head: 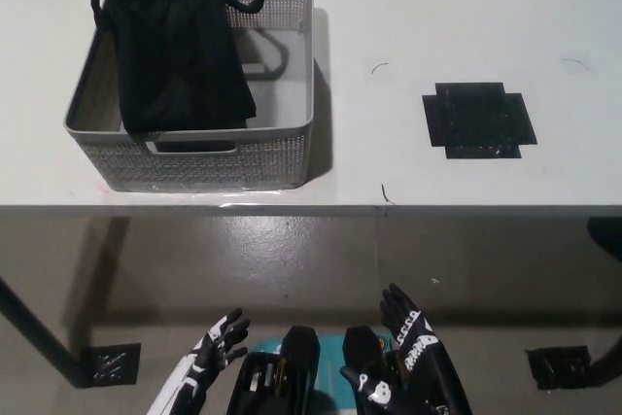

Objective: Use both hands to pick up a lunch bag on the right hand side and place it into a container on the left hand side

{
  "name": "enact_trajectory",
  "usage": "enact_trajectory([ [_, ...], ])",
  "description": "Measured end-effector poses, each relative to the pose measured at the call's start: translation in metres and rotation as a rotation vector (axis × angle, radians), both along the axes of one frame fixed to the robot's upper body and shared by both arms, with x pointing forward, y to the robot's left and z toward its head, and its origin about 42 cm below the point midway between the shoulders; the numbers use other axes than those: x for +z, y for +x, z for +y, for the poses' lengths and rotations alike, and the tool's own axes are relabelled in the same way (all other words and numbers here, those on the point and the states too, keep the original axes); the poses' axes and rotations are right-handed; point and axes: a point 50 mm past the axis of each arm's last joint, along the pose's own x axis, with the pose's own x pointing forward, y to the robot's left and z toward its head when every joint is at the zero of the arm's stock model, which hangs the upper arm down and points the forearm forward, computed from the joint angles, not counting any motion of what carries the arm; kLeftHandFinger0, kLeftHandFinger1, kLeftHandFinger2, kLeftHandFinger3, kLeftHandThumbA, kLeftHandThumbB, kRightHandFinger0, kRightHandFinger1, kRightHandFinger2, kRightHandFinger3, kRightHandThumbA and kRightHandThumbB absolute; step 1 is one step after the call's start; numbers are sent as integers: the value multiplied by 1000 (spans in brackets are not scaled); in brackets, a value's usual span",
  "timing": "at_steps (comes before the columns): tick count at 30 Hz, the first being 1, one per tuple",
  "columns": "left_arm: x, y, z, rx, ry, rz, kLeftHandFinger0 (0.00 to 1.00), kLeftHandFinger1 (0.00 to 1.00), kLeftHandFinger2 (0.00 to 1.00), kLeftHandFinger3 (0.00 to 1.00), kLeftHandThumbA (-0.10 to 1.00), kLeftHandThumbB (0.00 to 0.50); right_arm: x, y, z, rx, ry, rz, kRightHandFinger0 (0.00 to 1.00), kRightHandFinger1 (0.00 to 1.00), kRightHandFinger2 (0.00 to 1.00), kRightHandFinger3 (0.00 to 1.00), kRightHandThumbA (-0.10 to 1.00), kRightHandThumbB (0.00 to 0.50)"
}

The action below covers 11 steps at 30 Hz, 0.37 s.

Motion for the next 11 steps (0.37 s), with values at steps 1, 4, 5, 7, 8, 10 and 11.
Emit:
enact_trajectory([
  [1, 0, 0, 0, 1, -1, 0, 1000, 1000, 1000, 1000, 984, 226, 0, 0, 0, 0, 0, 0, 1000, 1000, 1000, 1000, 1000, 121],
  [4, -6, -6, -3, 9, -9, 6, 1000, 1000, 1000, 1000, 1000, 230, -4, -2, 0, 0, -2, 12, 1000, 1000, 1000, 1000, 1000, 111],
  [5, -10, -9, -5, 13, -11, 11, 1000, 1000, 1000, 1000, 1000, 222, -5, -3, 0, -1, -2, 15, 1000, 1000, 1000, 1000, 1000, 130],
  [7, -13, -12, -6, 16, -11, 16, 1000, 1000, 1000, 1000, 1000, 235, -7, -4, 0, -2, -3, 20, 1000, 1000, 1000, 1000, 1000, 125],
  [8, -15, -14, -7, 21, -10, 19, 1000, 1000, 1000, 1000, 1000, 239, -7, -5, 0, -2, -3, 23, 1000, 1000, 1000, 1000, 1000, 130],
  [10, -18, -18, -8, 32, -13, 20, 1000, 1000, 1000, 1000, 1000, 237, -8, -7, 1, -2, -1, 27, 1000, 1000, 1000, 1000, 1000, 133],
  [11, -18, -18, -8, 33, -14, 19, 1000, 1000, 1000, 1000, 1000, 237, -8, -7, 1, -1, -1, 27, 1000, 1000, 1000, 1000, 1000, 133],
])
